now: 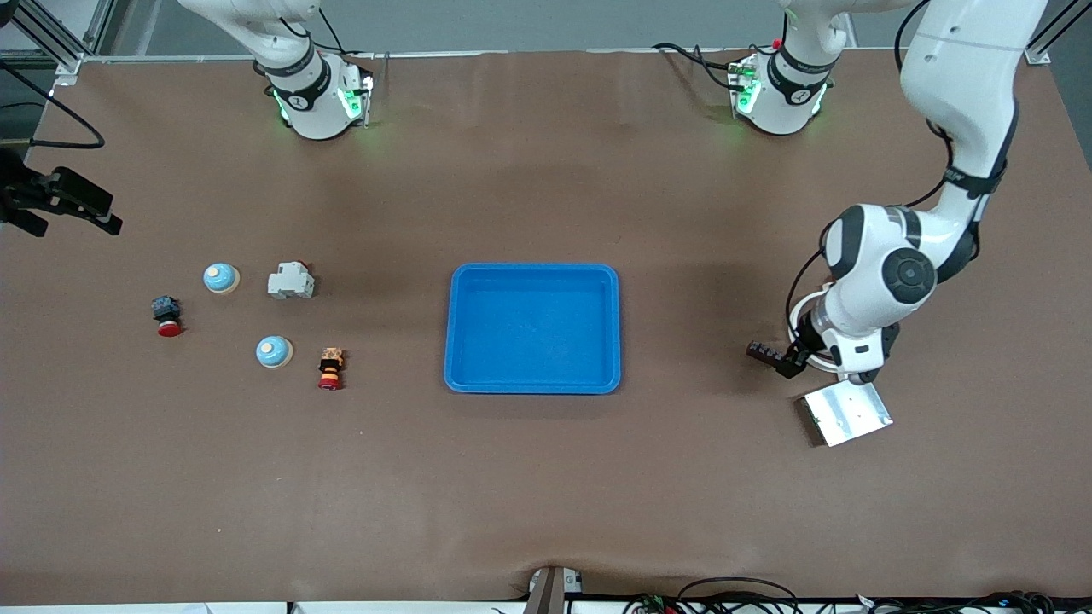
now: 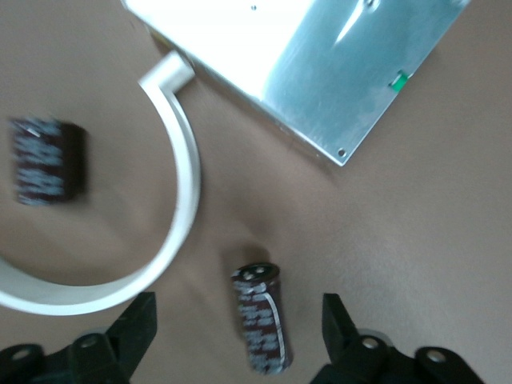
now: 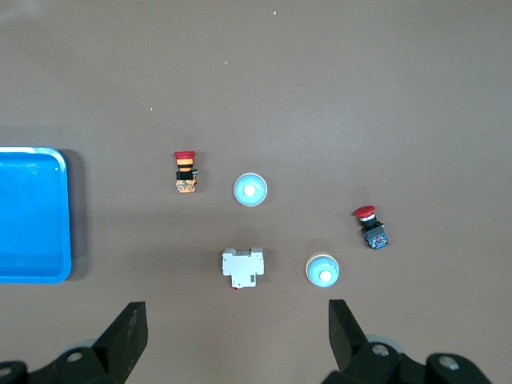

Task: Place electrolytic capacitor and blue bell in tray
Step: 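Reach the left gripper to a brown capacitor and grasp it, then lift the capacitor with the left gripper while the right gripper reaches the bell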

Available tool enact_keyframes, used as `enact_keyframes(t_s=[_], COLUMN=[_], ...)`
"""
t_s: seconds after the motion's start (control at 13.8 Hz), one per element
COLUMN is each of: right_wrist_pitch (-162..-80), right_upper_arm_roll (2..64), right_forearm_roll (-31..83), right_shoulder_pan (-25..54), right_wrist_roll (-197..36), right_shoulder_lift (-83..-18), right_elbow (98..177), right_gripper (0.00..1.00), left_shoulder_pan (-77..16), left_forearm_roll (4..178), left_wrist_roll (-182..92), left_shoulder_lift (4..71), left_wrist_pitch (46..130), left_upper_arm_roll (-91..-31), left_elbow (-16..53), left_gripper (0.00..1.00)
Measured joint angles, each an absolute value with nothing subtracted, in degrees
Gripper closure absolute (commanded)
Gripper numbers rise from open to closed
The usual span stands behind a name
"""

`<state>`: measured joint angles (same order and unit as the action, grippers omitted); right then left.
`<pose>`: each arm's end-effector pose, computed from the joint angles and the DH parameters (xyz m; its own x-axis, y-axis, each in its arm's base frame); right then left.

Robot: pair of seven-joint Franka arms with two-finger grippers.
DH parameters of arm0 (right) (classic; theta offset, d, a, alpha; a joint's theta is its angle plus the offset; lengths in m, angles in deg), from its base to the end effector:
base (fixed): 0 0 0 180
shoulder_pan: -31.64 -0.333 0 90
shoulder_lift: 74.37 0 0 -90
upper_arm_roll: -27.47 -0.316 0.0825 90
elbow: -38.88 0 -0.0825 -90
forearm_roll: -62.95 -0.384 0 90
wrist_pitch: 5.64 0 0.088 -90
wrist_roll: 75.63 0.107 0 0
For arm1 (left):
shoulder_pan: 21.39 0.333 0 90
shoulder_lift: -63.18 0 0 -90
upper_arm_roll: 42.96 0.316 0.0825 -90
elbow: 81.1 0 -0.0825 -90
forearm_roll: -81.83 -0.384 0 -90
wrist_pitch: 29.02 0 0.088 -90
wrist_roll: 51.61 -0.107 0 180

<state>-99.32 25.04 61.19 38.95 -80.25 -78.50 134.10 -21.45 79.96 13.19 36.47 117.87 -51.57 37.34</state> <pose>0.5362 -0.0418 0.6264 0.9989 -0.0064 0.0472 -0.0053 -0.9997 -0.0239 0.5880 -0.0891 0.2089 0.5660 0.8239 -0.0284 0.8239 -0.5642 0.0536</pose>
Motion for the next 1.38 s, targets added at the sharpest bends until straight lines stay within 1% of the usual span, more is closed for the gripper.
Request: enact_keyframes(t_s=[0.07, 0.14, 0.22, 0.29, 0.36, 0.43, 0.51, 0.72, 0.87, 1.01, 1.09, 1.23, 1.38], right_wrist_pitch=[-99.36, -99.36, -99.37, -99.66, -101.55, -105.89, -111.48, -128.88, -136.32, -141.23, -145.32, -152.97, -160.44], right_upper_arm_roll=[25.04, 25.04, 25.04, 25.04, 25.03, 25.00, 24.94, 24.85, 24.72, 24.34, 24.20, 24.11, 24.06], right_forearm_roll=[61.19, 61.19, 61.17, 61.08, 60.98, 60.86, 60.78, 59.62, 59.34, 59.23, 59.19, 59.16, 59.16], right_shoulder_pan=[38.99, 39.01, 39.01, 39.01, 39.01, 39.01, 39.01, 39.01, 38.99, 38.88, 38.77, 38.23, 37.37], right_wrist_roll=[-80.26, -80.27, -80.27, -80.26, -80.25, -79.96, -79.35, -78.23, -78.11, -77.38, -77.14, -76.59, -75.76], right_shoulder_lift=[-78.50, -78.50, -78.51, -78.55, -78.72, -79.06, -79.46, -80.17, -80.14, -79.03, -77.73, -73.60, -67.89], right_elbow=[134.12, 134.23, 134.60, 135.62, 138.08, 142.25, 147.54, 163.87, 170.41, 173.65, 175.04, 177.07, 177.55], right_gripper=[0.00, 0.00, 0.00, 0.00, 0.00, 0.00, 0.00, 0.00, 0.00, 0.00, 0.00, 0.00, 0.00], left_shoulder_pan=[-22.09, -22.58, -22.84, -22.88, -22.85, -22.82, -22.82, -22.83, -22.88, -23.73, -25.04, -29.35, -34.67], left_forearm_roll=[79.96, 79.96, 79.96, 79.96, 79.96, 79.96, 79.96, 79.96, 79.96, 79.96, 79.96, 79.96, 79.96], left_wrist_roll=[14.29, 14.91, 15.15, 15.23, 15.23, 15.23, 15.23, 15.23, 17.30, 20.98, 23.87, 31.26, 38.93], left_shoulder_lift=[35.23, 34.39, 33.87, 33.54, 33.29, 33.17, 33.16, 33.54, 34.37, 35.62, 36.29, 37.08, 37.13], left_wrist_pitch=[119.18, 119.78, 119.94, 119.95, 119.96, 120.02, 120.08, 120.10, 120.06, 119.47, 119.10, 118.89, 118.85], left_upper_arm_roll=[-51.60, -51.60, -51.60, -51.60, -51.57, -51.55, -51.55, -51.98, -53.96, -56.35, -56.99, -57.35, -57.44], left_elbow=[37.34, 37.33, 37.32, 37.32, 37.31, 37.28, 37.12, 35.92, 35.57, 35.33, 35.09, 34.18, 32.54], left_gripper=[0.17, 0.23, 0.33, 0.51, 0.72, 0.98, 1.00, 1.00, 1.00, 1.00, 1.00, 1.00, 1.00])
